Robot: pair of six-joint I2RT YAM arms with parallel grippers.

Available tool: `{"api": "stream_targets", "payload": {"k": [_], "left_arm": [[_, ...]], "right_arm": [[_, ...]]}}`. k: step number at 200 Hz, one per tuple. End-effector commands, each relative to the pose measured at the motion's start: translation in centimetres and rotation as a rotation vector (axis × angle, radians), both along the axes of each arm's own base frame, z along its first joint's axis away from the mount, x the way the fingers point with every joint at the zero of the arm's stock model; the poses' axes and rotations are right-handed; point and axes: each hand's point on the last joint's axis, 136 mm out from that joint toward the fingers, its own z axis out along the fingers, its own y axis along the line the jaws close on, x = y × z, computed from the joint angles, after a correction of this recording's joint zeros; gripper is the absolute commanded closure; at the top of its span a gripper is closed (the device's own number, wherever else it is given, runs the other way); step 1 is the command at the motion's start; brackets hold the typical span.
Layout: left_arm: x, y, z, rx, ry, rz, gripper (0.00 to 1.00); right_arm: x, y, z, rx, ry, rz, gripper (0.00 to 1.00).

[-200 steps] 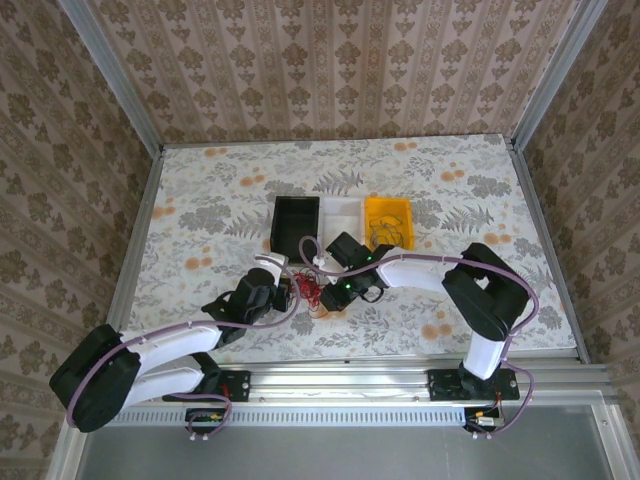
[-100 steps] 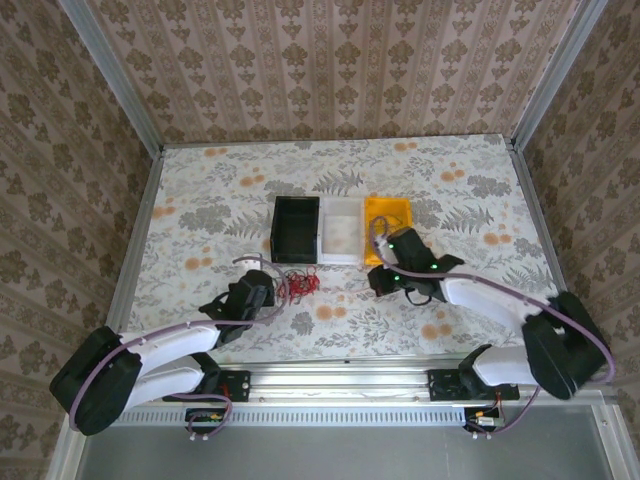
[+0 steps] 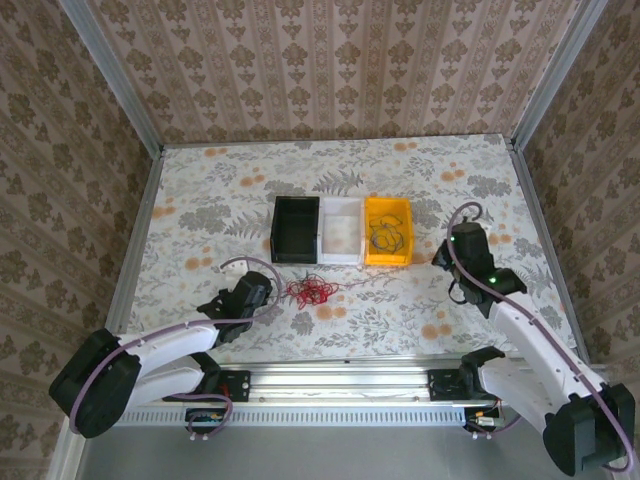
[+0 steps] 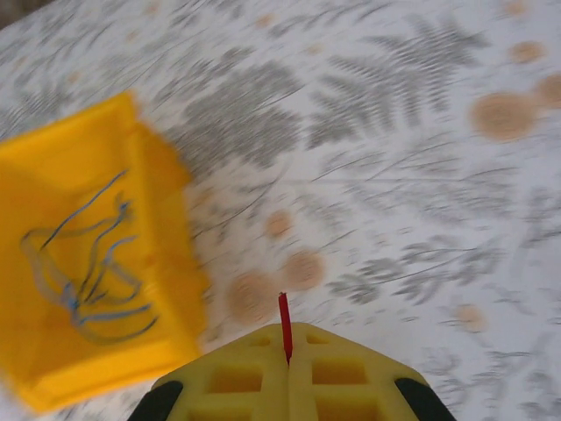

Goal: Untangle the cables

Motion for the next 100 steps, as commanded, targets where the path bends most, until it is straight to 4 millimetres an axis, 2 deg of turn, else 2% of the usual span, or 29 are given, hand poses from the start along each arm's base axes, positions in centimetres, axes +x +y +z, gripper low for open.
{"api": "stream_targets", "payload": {"k": [1,27,63,80,100], "left_arm": [[-0.5,1.8,-0.1,0.026,0.008,0.085,1.0],[-0.7,2.4,-0.2,0.036,0.014,0.113,1.0],[-1.1,3.7,-0.1,0.035,0.021,0.206,1.0],[-0.9,3.9,0.5,0.042,0.016,0.223,1.0],[-0.6,4.4,2.0,0.072,-0.006,0.255,1.0]], "right_arm": [[-1.1,-4.3,2.6,-0.037,-0.054,-0.202,1.0],[-1.2,-6.3,3.6,-0.012,-0.084,-0.268,1.0],[-1.2,-8.8,3.4,0.063,-0.094,-0.356,1.0],[-0.5,-9.0,3.2,0.132,-0.098,-0.345,1.0],[-0.1,-9.7,3.4,0.107,-0.069,-0.329,1.0]]}}
